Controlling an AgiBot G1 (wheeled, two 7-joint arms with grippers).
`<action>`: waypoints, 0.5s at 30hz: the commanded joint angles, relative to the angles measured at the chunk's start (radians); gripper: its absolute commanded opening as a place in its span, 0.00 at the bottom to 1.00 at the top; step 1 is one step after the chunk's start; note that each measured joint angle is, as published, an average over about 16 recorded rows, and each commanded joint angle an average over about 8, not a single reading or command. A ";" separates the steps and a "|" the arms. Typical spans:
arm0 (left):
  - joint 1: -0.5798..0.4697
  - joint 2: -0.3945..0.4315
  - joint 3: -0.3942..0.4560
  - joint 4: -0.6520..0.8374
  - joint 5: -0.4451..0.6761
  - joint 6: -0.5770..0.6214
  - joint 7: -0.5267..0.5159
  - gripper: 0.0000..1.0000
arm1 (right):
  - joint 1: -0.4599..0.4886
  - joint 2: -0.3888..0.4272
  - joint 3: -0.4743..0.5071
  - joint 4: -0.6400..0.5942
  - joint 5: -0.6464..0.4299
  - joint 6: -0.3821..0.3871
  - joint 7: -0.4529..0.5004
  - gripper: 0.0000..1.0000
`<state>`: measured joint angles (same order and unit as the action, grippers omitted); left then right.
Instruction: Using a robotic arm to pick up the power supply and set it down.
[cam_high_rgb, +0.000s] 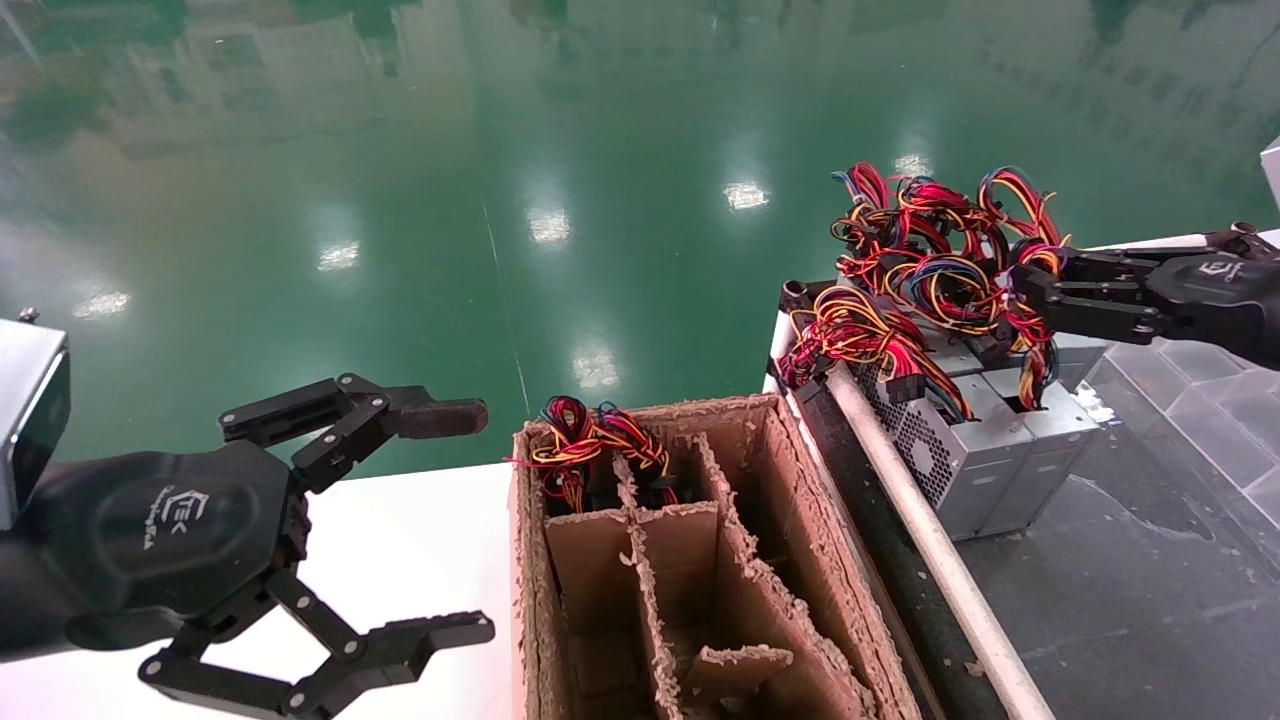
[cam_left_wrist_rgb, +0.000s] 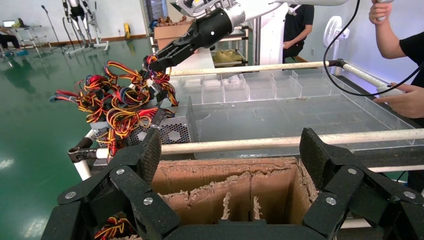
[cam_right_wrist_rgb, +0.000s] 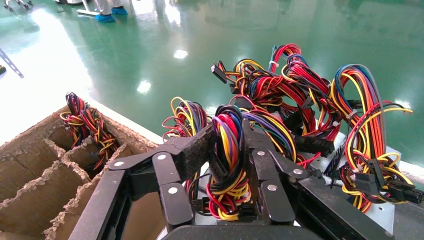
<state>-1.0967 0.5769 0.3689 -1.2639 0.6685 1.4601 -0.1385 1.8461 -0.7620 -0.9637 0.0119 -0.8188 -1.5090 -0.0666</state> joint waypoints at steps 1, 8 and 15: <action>0.000 0.000 0.000 0.000 0.000 0.000 0.000 1.00 | 0.001 0.001 0.000 -0.002 0.000 -0.002 0.000 1.00; 0.000 0.000 0.000 0.000 0.000 0.000 0.000 1.00 | 0.007 0.006 -0.003 -0.005 -0.004 -0.006 0.002 1.00; 0.000 0.000 0.000 0.000 0.000 0.000 0.000 1.00 | 0.015 0.015 0.000 -0.005 0.000 -0.019 0.004 1.00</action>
<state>-1.0967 0.5768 0.3690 -1.2639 0.6684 1.4600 -0.1384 1.8599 -0.7471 -0.9615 0.0067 -0.8154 -1.5297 -0.0611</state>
